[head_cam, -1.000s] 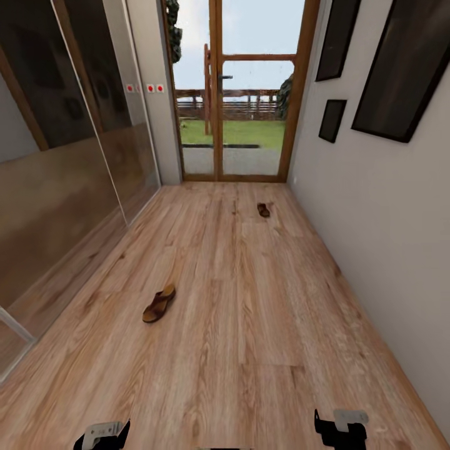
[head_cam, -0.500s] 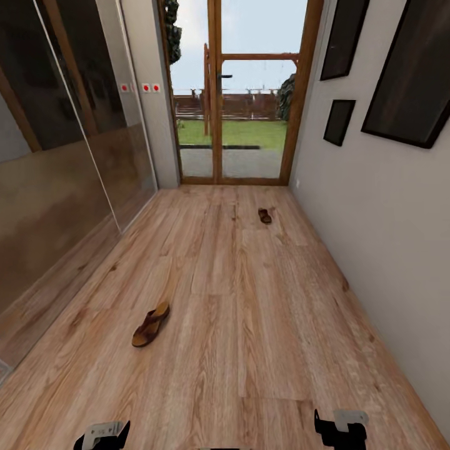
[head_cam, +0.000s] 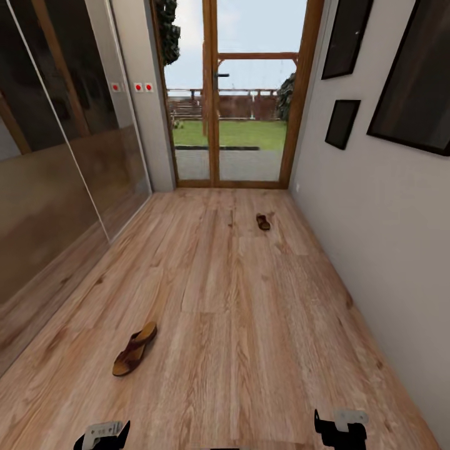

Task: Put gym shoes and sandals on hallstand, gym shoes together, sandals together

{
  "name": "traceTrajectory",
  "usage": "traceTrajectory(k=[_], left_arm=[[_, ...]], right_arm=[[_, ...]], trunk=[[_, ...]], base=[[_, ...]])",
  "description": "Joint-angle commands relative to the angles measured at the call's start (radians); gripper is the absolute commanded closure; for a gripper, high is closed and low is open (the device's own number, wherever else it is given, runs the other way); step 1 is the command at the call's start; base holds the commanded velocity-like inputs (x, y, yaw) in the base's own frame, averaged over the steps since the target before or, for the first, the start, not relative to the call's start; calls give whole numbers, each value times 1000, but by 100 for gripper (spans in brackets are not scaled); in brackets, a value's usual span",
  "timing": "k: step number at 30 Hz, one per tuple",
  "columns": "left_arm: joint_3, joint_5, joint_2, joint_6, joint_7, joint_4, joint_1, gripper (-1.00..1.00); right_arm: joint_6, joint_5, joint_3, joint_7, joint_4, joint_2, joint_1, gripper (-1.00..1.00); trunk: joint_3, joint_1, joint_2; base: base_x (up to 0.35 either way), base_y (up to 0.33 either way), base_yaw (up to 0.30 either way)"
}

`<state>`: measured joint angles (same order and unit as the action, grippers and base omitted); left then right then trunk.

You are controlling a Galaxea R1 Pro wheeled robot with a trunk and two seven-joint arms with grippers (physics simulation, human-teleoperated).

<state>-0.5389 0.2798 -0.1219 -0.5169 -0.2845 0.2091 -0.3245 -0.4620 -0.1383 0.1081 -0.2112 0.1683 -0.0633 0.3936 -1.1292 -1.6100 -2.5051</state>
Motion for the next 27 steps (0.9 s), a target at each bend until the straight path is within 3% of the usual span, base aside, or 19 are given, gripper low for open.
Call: traceTrajectory(k=[1, 27], left_arm=[[-9, 7, 0, -3, -5, 0, -1, -100], [-7, 7, 1, -3, -5, 0, -1, -100]], right_arm=[[-3, -11, 7, -2, -1, 0, 1, -100], [-3, -11, 8, -2, -1, -2, 1, -100]], trunk=[[-1, 0, 0], [-1, 0, 0]], base=[[326, -119, 0], [326, -120, 0]])
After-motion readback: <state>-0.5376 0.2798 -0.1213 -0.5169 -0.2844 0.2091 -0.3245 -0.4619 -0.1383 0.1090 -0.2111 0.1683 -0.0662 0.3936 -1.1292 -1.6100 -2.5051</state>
